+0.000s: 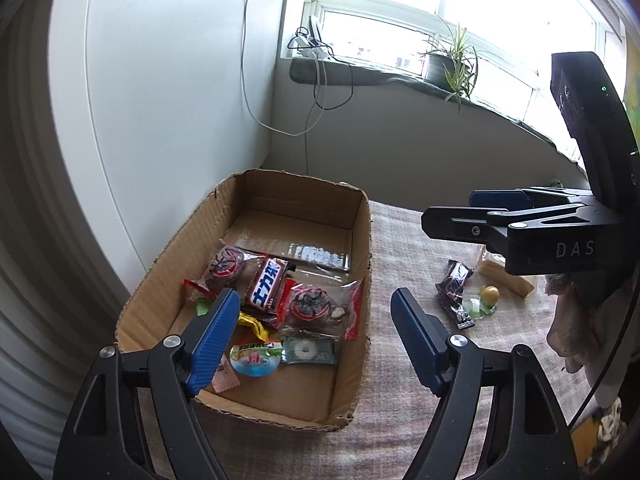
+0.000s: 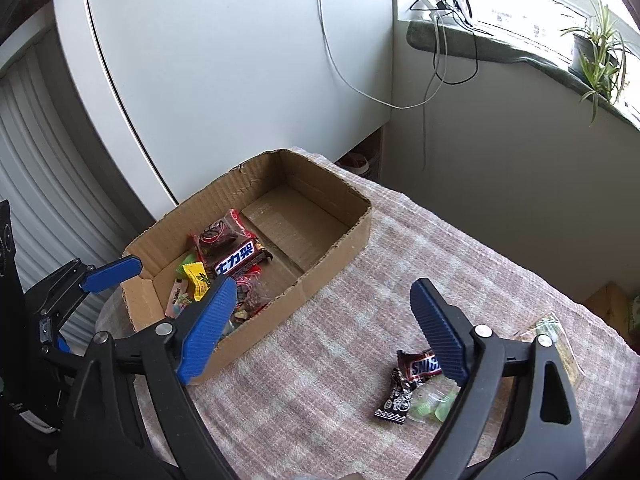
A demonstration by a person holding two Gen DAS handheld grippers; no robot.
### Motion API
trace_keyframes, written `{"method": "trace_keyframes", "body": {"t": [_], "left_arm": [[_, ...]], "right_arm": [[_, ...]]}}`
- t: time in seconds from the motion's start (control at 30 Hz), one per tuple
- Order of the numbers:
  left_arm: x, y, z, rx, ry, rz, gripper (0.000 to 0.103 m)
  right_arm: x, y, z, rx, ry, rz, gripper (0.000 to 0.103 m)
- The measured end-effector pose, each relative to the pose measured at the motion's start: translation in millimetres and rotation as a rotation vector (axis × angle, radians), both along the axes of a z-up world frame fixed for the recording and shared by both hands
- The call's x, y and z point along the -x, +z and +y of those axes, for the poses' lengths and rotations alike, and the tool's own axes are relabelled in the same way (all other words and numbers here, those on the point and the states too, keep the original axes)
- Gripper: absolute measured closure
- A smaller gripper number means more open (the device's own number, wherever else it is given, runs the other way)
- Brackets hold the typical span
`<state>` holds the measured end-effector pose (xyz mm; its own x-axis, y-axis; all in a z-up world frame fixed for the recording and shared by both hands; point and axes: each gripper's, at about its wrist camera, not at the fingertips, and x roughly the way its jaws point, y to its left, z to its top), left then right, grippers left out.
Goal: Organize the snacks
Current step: 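Move the right gripper to the bread loaf and close on it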
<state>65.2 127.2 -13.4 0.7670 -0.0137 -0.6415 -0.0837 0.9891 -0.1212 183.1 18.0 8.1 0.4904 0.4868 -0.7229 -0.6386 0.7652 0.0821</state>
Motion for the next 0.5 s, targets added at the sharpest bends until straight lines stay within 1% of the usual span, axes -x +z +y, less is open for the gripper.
{"method": "trace_keyframes", "body": {"t": [0.17, 0.43, 0.5], "left_arm": [[-7.1, 1.3, -22.3, 0.012, -0.036, 0.003, 0.024], [-25.8, -0.8, -69.0, 0.035, -0.123, 0.01, 0.024], [-32.4, -2.7, -79.0, 0.052, -0.146, 0.017, 0.024]], "right_arm": [[2.0, 0.8, -43.3, -0.002, -0.05, -0.01, 0.012], [-9.6, -1.8, -124.4, -0.021, -0.169, 0.015, 0.012], [-15.2, -5.0, -144.8, -0.028, -0.202, 0.031, 0.012]]}}
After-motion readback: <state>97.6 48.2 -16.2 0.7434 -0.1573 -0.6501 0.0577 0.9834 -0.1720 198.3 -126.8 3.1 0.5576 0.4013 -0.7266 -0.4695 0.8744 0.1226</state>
